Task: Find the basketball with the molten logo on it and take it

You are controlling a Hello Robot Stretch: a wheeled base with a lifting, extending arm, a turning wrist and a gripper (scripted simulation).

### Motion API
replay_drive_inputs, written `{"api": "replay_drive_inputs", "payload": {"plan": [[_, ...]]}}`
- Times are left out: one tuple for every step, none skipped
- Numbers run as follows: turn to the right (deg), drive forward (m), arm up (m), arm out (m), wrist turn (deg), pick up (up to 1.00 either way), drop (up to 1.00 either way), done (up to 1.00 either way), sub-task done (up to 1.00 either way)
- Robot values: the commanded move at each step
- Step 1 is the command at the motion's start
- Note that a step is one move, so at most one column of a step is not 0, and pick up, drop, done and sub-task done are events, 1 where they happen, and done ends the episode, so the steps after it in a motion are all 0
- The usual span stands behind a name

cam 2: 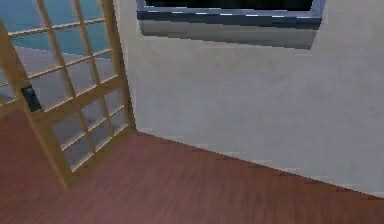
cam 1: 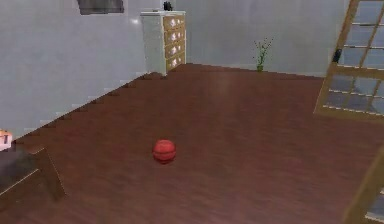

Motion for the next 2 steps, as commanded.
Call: {"api": "replay_drive_inputs", "payload": {"plan": [[3.0, 0.00, 0.00, 0.00, 0.0, 0.00, 0.00, 0.00, 0.00], [0.0, 0.80, 0.00, 0.00, 0.0, 0.00, 0.00, 0.00, 0.00]]}}
